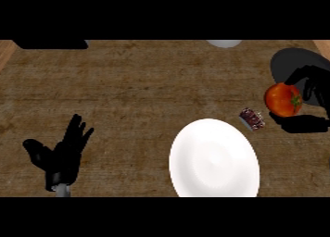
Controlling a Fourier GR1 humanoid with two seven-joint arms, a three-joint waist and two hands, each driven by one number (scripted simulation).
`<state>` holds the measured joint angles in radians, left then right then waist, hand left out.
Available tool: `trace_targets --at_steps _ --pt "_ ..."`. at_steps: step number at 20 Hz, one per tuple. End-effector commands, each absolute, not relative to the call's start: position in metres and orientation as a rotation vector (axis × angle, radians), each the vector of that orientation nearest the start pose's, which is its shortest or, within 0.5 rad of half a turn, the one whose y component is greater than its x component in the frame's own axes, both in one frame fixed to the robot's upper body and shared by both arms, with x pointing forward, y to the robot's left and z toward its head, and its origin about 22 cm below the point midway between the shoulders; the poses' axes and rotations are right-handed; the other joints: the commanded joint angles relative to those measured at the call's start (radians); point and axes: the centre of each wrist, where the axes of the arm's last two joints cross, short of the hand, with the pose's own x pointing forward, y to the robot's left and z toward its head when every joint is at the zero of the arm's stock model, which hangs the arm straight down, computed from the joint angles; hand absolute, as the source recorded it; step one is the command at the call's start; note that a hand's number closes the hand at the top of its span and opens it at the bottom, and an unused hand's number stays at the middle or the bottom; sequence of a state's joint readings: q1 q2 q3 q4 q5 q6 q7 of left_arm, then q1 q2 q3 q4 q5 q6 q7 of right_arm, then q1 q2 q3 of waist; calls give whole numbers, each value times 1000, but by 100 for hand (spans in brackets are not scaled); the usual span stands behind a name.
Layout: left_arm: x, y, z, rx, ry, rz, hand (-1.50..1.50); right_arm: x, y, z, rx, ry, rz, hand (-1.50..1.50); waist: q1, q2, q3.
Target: Pick the tomato from the plate and place it in the pan
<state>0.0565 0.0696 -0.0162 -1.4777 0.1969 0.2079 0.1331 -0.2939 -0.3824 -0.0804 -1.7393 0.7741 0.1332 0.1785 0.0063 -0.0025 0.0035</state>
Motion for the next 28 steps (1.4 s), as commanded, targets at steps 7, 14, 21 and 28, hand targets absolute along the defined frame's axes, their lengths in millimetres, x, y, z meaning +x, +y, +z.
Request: trace_targets --at_steps 7,14,21,28 --pt "233 259 -39 65 -1242 243 0 372 -351 135 -1164 -1563 697 150 28 16 -3" --pt "226 257 -34 46 -1246 221 0 400 -380 104 -1231 -1528 658 150 55 21 -1" --pt "240 220 -32 11 -1277 196 0 391 -429 102 -1180 -1528 588 150 80 43 3" --pt "241 223 -33 -25 -1278 165 0 386 -433 80 -1168 -1293 717 -150 117 61 5"
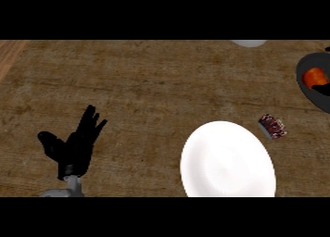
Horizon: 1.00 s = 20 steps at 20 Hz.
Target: Pick the tomato from the plate and place it in the pan
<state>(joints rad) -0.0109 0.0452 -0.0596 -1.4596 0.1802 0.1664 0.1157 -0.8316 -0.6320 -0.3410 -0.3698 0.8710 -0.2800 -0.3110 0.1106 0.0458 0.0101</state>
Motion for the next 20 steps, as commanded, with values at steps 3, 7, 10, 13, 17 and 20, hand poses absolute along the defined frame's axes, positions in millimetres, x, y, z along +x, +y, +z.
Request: trace_targets --at_steps 3,7,10,13,17,20 --pt "246 224 -25 -1 -1293 178 0 384 -438 81 -1161 -1365 702 -150 1 7 0" --pt "238 219 -30 -20 -1287 175 0 391 -434 89 -1019 -1502 561 -150 5 6 3" --pt "237 227 -36 2 -1266 185 0 399 -426 94 -817 -1662 356 -150 -13 2 4" --pt "237 231 -34 6 -1263 196 0 398 -435 105 -704 -1708 218 -150 -11 4 2" --pt "232 230 -37 15 -1268 209 0 380 -465 107 -520 -1739 99 -150 -28 1 2" --pt "233 232 -37 31 -1276 233 0 359 -490 103 -400 -1753 55 -150 -49 -3 1"
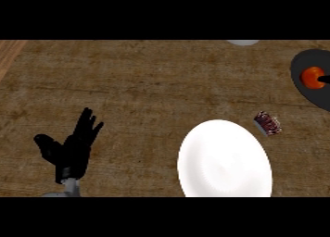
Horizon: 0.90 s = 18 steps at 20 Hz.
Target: Pick the tomato from the plate and place it in the pan
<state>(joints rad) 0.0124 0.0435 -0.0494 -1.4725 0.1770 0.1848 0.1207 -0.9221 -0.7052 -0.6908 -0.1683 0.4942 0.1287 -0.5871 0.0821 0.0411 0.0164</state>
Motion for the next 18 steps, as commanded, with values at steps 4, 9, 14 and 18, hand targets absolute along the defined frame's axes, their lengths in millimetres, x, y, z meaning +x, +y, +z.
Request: trace_targets --at_steps 4,9,14,18 --pt "228 236 -38 39 -1261 217 0 338 -513 103 -249 -1783 61 -150 -26 -5 -6" --pt "233 240 -36 41 -1264 227 0 319 -535 112 -136 -1785 117 -150 -24 -6 -7" --pt "227 238 -35 44 -1256 236 0 300 -546 98 -141 -1794 133 -150 -29 -12 -7" --pt "232 249 -35 40 -1249 243 0 277 -558 83 -138 -1777 103 -150 -49 -17 -8"
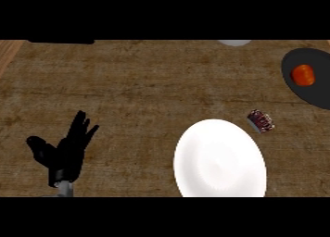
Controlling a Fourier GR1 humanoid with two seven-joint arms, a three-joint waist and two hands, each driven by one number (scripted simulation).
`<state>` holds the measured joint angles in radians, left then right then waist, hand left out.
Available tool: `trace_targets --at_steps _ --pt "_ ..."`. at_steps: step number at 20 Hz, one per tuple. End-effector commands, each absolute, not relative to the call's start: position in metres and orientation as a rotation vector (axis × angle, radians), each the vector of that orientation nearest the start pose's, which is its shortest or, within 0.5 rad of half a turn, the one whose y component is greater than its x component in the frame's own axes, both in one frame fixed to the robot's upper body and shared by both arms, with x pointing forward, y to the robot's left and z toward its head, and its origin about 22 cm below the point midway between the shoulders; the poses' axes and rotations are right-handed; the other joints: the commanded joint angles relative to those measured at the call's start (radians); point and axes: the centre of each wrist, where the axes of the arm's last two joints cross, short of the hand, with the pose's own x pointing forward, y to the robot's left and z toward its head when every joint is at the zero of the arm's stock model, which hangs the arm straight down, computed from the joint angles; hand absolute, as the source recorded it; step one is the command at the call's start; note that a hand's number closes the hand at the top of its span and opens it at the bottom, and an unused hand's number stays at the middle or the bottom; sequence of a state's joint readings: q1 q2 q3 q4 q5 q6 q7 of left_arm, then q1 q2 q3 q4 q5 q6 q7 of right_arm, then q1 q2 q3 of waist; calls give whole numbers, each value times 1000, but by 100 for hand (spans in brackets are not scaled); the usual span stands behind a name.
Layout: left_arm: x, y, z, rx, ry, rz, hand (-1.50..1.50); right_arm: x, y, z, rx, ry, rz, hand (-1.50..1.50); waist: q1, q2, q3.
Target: Pick the tomato from the plate and place it in the pan
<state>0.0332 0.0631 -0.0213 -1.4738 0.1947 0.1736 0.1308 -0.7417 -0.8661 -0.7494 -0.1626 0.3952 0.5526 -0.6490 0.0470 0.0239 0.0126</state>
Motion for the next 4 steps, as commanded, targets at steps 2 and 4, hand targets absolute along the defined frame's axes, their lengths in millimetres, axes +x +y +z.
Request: trace_targets --at_steps 2,4 --pt "235 238 -39 48 -1261 240 0 284 -558 97 -170 -1755 116 -150 -8 1 -5" --pt "228 239 -48 28 -1251 237 0 277 -557 81 -197 -1752 100 -150 -12 -2 -6"
